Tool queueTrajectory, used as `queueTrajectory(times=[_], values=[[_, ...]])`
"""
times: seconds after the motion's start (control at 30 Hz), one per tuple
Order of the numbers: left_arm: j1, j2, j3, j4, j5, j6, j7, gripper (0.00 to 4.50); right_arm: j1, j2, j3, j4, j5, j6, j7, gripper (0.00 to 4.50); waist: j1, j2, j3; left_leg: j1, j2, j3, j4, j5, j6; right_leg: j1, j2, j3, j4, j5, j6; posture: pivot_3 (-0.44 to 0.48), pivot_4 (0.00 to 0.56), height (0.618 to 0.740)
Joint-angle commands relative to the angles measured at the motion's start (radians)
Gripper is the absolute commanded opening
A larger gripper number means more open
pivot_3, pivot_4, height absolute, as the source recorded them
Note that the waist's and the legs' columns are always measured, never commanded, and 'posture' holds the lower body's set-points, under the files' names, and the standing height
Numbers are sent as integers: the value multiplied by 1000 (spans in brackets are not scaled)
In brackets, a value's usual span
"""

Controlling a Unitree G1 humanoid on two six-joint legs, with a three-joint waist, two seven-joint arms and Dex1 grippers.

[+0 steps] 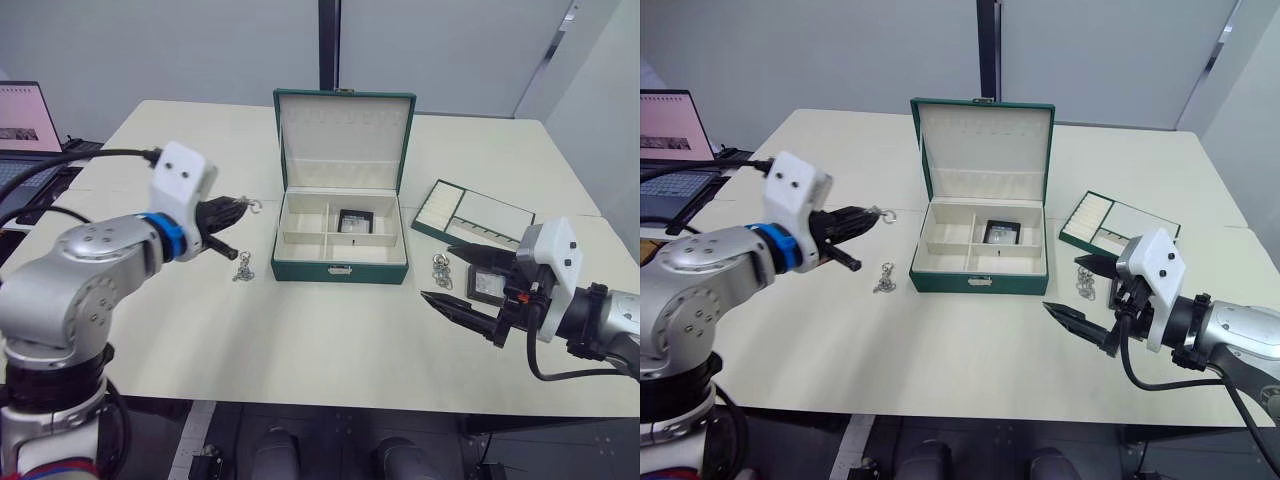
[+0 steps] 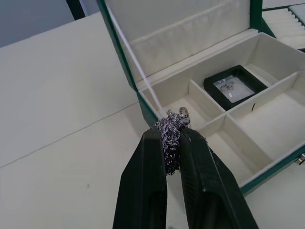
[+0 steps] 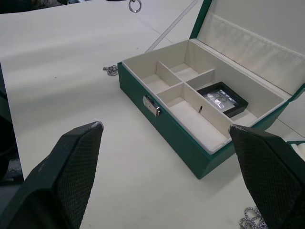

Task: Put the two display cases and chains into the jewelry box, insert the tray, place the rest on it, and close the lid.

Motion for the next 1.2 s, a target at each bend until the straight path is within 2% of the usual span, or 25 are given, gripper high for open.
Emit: queueTrajectory(times=[0.03, 0.27, 0.67, 1.2], values=[[-72, -39, -83, 27, 37, 4, 31, 100, 1, -7, -35, -19, -4, -14, -9, 4500, 0, 0, 0, 0, 0, 0, 0, 0, 0, 0, 0, 0, 0, 0, 0, 0, 150, 726], [-193, -138, -181, 184, 122, -20, 75, 100, 17, -9, -68, -32, 34, 2, -36, 4500, 3, 0, 0, 0, 0, 0, 0, 0, -1, 0, 0, 1, 0, 0, 0, 0, 150, 726], [-350, -291, -321, 597, 305, -249, 55, 100, 15, -12, -61, -39, 60, 2, -67, 4500, 13, 0, 1, 0, -1, 1, 0, 1, -1, 0, 0, 2, 0, 0, 0, 0, 150, 726], [-360, -345, -322, 712, 406, -304, 11, 100, -23, -12, -46, -47, 109, 3, -114, 4500, 21, 0, 1, -1, -1, 1, 0, 1, -2, -1, 0, 2, 0, 0, 0, 0, 150, 726]])
